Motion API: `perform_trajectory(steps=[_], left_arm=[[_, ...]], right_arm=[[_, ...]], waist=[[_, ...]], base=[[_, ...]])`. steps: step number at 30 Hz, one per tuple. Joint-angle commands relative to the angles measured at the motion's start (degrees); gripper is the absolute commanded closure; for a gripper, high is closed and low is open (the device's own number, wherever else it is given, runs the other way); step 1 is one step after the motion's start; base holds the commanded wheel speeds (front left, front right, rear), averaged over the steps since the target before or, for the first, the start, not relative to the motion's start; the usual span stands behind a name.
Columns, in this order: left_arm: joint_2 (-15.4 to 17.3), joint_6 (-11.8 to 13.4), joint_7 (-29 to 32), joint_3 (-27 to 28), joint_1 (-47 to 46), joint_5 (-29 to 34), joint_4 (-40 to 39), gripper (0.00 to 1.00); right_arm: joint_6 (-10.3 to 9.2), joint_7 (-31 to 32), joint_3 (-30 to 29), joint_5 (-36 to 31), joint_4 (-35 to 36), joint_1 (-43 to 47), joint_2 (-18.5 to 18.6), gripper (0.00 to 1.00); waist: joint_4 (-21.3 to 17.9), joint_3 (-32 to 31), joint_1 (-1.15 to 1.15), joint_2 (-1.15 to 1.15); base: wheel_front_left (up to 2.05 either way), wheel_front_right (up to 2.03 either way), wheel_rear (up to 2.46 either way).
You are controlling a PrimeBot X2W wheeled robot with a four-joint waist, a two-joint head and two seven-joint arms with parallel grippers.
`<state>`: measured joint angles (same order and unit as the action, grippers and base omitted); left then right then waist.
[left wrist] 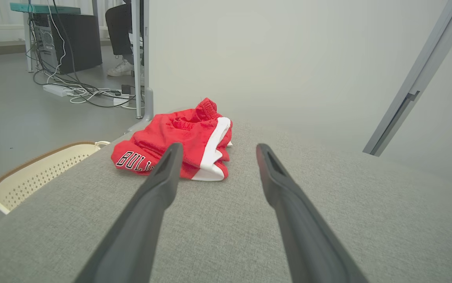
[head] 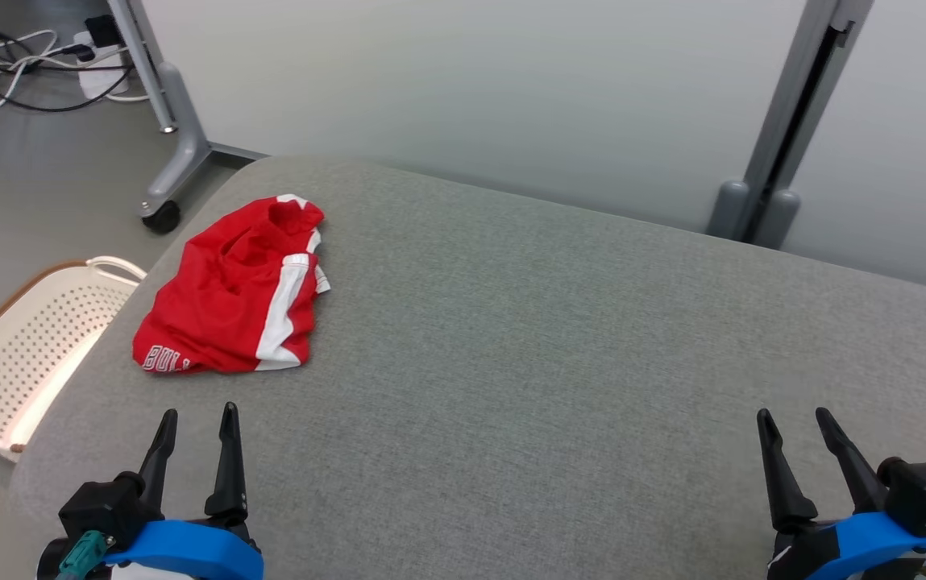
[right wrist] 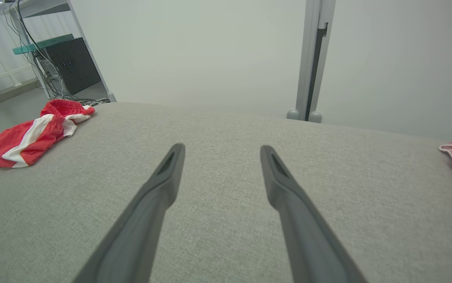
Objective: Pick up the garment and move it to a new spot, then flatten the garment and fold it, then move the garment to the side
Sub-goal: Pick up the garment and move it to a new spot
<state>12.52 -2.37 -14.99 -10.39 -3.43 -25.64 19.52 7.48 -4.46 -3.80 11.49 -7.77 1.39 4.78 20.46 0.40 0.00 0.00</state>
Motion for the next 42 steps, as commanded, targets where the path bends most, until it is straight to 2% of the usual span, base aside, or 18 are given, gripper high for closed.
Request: perform_trajectory(steps=[1,12,23,29,37,40,42], left_arm=[[0.3,0.2,-0.2,0.1,-0.1,0.1,-0.3,0.0],[0.8,0.7,-0.1,0.5,1.5,-0.8,-1.1,0.0],[1.1,1.0,-0.1,0.5,1.1,-1.0,-1.9,0.0],[0.9,-0.4,0.8,0.3,-1.5,-2.7,-6.0,0.0],[5.6,-1.2,9.0,0.5,-11.0,-2.7,-12.6,0.0],[7.1,-1.6,12.9,2.0,-16.0,-4.7,-11.5,0.0],[8.8,-2.2,16.6,3.8,-21.1,-7.8,-7.8,0.0]], right_arm=[[0.03,-0.2,0.3,0.0,-0.2,-0.6,0.3,0.0],[0.03,-0.5,1.6,0.6,-1.6,-0.8,0.5,0.0],[0.02,-0.4,1.9,0.4,-1.7,-1.1,0.7,0.0],[0.03,-0.3,1.8,0.5,-1.4,-1.1,0.4,0.0],[0.03,0.3,2.2,0.3,-0.1,-2.8,1.1,0.0],[0.03,0.7,3.1,0.3,0.7,-4.0,1.5,0.0],[0.03,1.1,4.1,0.2,1.6,-5.7,2.2,0.0]], waist=[[1.4,0.7,0.0,0.0],[7.1,0.8,0.0,0.0],[7.0,1.6,0.0,0.0],[6.5,2.7,0.0,0.0],[4.6,6.6,0.0,0.0],[3.0,9.1,0.0,0.0],[0.8,12.1,0.0,0.0]], base=[[0.0,0.0,0.0],[0.0,0.0,0.0],[0.0,0.0,0.0],[0.0,0.0,0.0],[0.0,0.0,0.0],[0.0,0.0,0.0],[0.0,0.0,0.0]])
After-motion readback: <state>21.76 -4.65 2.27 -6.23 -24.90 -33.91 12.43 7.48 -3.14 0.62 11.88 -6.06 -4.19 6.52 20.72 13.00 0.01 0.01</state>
